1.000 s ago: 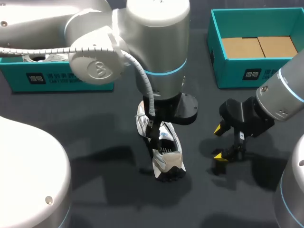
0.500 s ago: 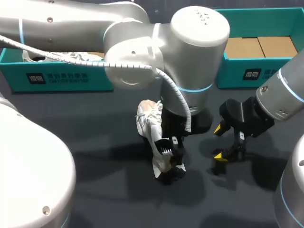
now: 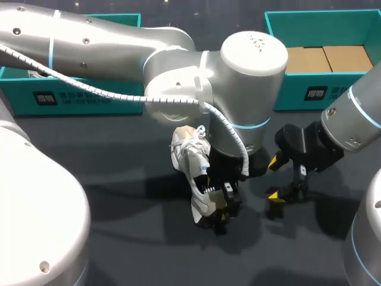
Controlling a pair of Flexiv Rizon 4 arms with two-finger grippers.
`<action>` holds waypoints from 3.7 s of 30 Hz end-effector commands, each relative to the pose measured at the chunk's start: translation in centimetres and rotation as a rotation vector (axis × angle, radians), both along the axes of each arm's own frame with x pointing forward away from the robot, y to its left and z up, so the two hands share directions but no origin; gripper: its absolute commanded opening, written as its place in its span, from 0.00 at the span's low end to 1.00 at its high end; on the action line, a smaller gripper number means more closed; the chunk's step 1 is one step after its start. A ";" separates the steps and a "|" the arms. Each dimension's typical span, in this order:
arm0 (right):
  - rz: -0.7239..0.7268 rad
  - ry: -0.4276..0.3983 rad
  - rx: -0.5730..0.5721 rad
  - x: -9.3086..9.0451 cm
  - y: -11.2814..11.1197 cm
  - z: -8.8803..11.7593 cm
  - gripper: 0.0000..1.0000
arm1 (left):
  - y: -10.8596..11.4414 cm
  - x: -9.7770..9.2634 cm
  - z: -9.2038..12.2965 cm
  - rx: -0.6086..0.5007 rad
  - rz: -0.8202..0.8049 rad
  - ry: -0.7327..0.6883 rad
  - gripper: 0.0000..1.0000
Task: Take the shoe out of the shoebox, open the shoe tongue, remove and reinsert the insole, then place the shoe into the shoebox
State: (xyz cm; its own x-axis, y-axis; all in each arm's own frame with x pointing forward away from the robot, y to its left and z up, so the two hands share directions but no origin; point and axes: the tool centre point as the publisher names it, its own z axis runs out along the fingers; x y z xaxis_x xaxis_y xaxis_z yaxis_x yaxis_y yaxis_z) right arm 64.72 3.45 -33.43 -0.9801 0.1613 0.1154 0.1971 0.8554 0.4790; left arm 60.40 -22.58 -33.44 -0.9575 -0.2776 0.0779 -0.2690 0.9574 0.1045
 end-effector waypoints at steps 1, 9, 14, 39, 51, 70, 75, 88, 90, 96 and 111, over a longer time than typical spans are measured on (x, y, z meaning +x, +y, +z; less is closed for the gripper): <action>-0.001 -0.003 -0.001 -0.1 0.0 0.0 1.00 | 0.8 -0.5 -0.8 -0.035 -0.003 -0.008 1.00; -0.001 -0.003 -0.001 -0.1 0.0 0.0 1.00 | 0.6 -0.5 -2.5 -0.063 -0.010 0.006 0.98; -0.001 -0.003 -0.001 -0.1 0.0 0.0 1.00 | 0.3 -0.4 -3.4 -0.084 -0.016 0.012 0.94; -0.001 -0.003 -0.001 -0.1 0.0 0.0 1.00 | 0.2 -0.4 -4.6 -0.079 -0.027 0.025 0.00; -0.001 -0.003 -0.001 -0.1 0.0 0.0 1.00 | 2.1 0.9 -1.3 -0.073 -0.042 0.019 0.00; -0.001 -0.003 -0.001 -0.1 0.0 0.0 1.00 | 7.7 7.5 12.4 -0.019 -0.162 0.030 0.00; -0.001 -0.003 -0.001 -0.1 0.0 0.0 1.00 | 8.4 8.9 15.1 -0.025 -0.198 0.052 0.00; -0.001 -0.003 -0.001 -0.1 0.0 0.0 1.00 | 11.5 14.2 20.5 -0.034 -0.293 0.049 0.00; -0.001 -0.003 -0.001 -0.1 0.0 0.0 1.00 | 12.3 15.1 21.1 -0.037 -0.291 0.047 0.00; -0.001 -0.003 -0.001 -0.1 0.0 0.0 1.00 | 15.3 18.2 22.6 -0.056 -0.263 0.090 0.00; -0.001 -0.003 -0.001 -0.1 0.0 0.0 1.00 | 21.5 29.1 21.5 -0.067 -0.216 0.116 0.00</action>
State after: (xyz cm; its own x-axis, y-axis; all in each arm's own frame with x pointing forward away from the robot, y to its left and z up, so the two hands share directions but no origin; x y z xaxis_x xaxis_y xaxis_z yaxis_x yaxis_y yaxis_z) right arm 64.73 3.45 -33.43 -0.9801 0.1614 0.1154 0.1972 0.8554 0.4789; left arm 87.36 -1.76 -12.34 -0.9846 -0.0586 0.1649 -0.0489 0.9969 0.0624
